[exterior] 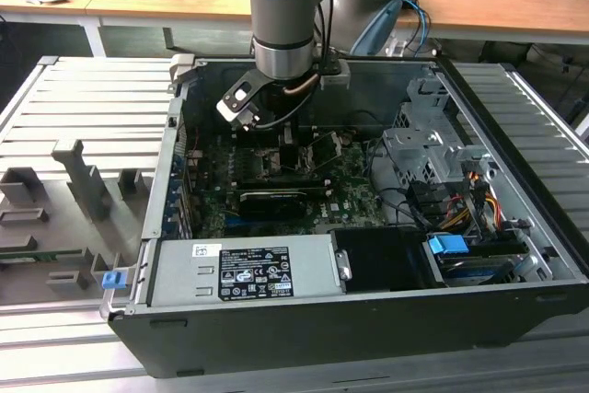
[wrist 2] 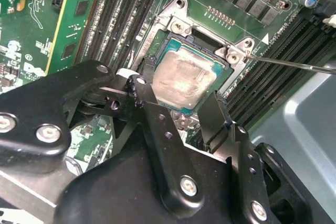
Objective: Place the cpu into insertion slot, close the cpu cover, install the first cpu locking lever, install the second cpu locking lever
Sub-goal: 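Place the cpu into insertion slot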
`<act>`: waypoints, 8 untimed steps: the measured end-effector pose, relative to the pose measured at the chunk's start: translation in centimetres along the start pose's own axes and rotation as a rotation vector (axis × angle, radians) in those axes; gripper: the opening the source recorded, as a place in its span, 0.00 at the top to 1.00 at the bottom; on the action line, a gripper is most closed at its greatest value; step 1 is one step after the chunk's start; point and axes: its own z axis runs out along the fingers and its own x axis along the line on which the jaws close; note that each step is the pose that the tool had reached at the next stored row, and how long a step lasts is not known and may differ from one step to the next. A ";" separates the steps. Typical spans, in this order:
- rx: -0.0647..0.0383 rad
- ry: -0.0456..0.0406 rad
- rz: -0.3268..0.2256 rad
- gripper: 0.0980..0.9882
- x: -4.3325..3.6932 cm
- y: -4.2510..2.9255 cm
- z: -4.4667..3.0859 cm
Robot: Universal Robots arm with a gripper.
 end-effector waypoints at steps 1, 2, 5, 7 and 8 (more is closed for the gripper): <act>0.000 0.0000 0.000 0.45 0.00 0.01 -0.08; 0.000 0.0001 0.000 0.52 0.01 0.02 -0.12; 0.000 0.0000 0.000 0.93 0.00 0.03 -0.27; 0.000 -0.0003 0.000 0.99 0.00 0.03 -0.37; 0.000 -0.0002 0.000 0.99 0.00 0.04 -0.45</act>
